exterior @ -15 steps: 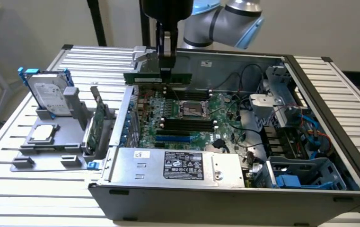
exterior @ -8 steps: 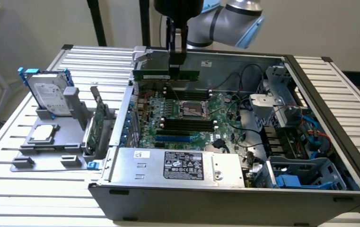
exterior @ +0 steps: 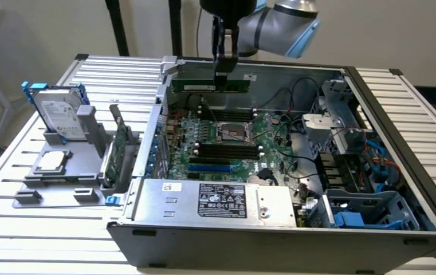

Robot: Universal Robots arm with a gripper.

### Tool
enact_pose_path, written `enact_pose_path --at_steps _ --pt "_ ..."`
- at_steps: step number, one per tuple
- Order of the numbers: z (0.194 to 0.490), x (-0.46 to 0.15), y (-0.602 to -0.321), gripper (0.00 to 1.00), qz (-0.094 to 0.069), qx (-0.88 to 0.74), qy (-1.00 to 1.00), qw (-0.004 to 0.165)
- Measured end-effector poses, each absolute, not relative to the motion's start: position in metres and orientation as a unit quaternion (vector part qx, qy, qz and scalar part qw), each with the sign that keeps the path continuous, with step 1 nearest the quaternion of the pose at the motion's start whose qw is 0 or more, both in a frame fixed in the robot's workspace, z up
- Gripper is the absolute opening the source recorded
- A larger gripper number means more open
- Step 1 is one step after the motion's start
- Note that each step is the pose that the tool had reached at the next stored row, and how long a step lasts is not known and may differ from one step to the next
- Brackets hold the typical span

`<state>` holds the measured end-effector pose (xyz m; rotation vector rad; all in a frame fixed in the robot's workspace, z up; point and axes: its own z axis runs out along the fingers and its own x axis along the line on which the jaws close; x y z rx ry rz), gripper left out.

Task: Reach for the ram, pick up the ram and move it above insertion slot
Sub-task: 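Pick up the ram and move it above insertion slot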

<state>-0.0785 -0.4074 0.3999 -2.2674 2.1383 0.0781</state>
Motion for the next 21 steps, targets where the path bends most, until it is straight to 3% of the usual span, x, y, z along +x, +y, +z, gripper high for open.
enact_pose_path --at_steps 21 --pt "0.399 -0.047 -0.391 0.13 0.025 -0.707 0.706 0.013"
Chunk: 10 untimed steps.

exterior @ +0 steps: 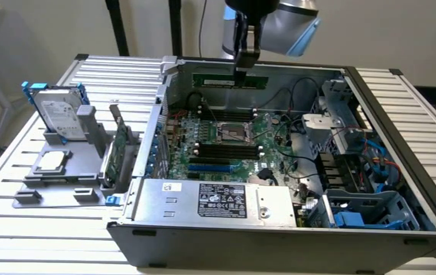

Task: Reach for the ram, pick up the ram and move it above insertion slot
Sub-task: 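Pick up the ram and move it above insertion slot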

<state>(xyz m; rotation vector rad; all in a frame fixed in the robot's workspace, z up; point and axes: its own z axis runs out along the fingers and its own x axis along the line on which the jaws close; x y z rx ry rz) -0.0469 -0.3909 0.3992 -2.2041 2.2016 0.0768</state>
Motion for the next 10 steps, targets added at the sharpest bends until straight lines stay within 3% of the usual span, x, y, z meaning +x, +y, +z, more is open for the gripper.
enact_pose_path --at_steps 10 --pt "0.399 -0.0451 -0.3821 0.13 0.024 -0.702 0.711 0.013"
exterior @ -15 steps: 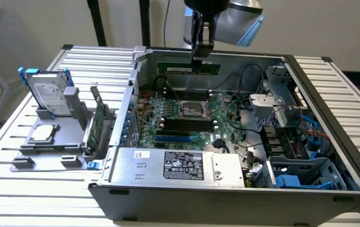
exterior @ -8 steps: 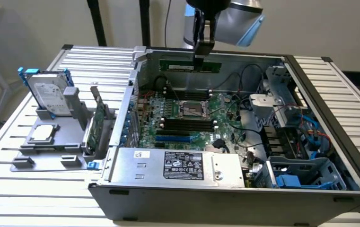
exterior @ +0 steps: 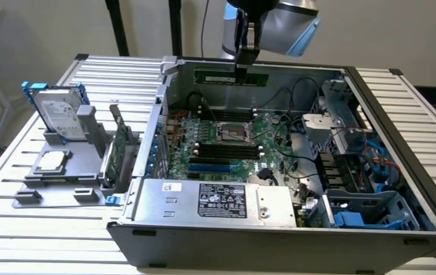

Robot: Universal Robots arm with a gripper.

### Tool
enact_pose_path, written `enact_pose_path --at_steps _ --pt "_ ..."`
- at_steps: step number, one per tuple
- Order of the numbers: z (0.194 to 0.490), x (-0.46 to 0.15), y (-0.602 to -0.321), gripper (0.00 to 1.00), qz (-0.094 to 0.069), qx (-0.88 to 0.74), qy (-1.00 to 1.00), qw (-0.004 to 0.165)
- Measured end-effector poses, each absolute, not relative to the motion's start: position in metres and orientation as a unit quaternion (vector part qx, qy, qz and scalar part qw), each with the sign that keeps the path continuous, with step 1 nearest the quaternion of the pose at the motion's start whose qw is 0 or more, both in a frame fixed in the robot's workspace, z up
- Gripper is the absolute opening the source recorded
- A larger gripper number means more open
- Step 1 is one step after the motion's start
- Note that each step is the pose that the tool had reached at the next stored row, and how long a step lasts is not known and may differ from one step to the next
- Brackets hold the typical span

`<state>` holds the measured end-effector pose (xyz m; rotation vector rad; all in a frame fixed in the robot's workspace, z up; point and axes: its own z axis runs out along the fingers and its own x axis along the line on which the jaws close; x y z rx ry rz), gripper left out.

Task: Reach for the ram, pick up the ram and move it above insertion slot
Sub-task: 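Pick up the ram and move it above insertion slot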

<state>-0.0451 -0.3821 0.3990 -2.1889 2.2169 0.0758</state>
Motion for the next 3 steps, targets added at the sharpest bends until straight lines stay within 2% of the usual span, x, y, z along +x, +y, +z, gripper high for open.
enact_pose_path --at_steps 3 --pt "0.399 -0.0451 -0.3821 0.13 0.024 -0.702 0.711 0.013"
